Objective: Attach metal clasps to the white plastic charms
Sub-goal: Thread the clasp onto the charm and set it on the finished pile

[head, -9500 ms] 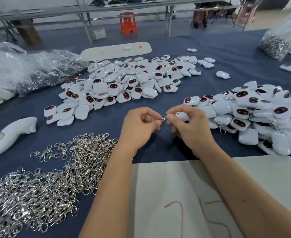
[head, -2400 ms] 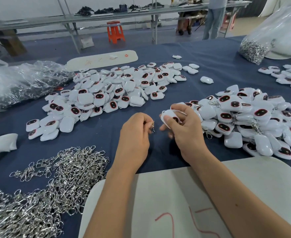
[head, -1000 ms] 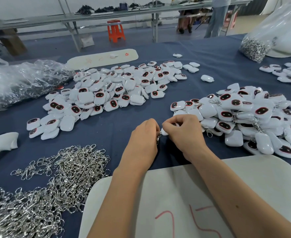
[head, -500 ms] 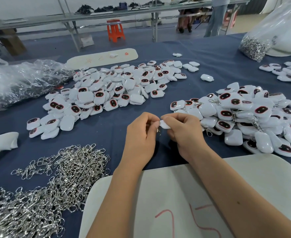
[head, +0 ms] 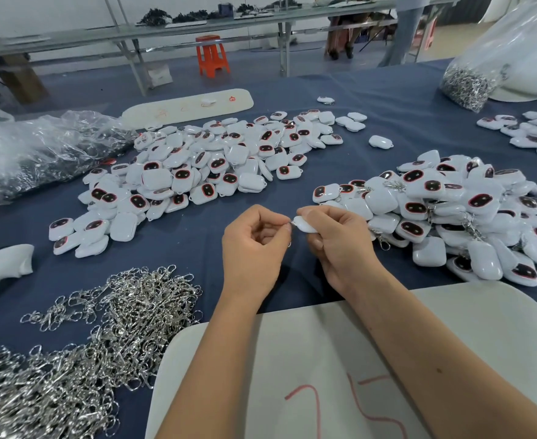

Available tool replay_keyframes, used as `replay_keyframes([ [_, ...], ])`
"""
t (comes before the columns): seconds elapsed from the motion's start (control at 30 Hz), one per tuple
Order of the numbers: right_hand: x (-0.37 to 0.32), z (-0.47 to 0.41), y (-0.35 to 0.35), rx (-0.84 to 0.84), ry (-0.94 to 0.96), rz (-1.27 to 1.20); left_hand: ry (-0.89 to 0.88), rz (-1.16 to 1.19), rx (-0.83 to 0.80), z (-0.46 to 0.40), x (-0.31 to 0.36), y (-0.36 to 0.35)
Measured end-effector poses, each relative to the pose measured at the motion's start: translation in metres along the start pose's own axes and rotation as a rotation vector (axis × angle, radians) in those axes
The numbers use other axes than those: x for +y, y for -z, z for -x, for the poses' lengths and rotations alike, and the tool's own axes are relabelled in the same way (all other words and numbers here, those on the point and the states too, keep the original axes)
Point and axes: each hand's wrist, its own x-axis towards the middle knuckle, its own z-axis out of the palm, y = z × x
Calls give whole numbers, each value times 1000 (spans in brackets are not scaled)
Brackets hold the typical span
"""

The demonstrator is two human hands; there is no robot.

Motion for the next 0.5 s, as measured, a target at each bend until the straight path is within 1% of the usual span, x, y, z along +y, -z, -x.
replay_keyframes([
  [0.13, 2, -1, 1, 28, 10, 33, -134, -170, -30, 0, 1, 2],
  [0.27, 7, -1, 2, 43, 61, 91, -311, -454, -114, -4, 1, 7],
  [0.33, 9, 0, 3, 62, 146, 230, -336, -553, -183, -5, 1, 10],
  [0.4, 11, 1, 3, 70, 228, 382, -323, -616, -233, -7, 0, 12],
  [0.5, 12, 2, 3, 60, 269, 442, -275, -610, -250, -9, -1, 15],
])
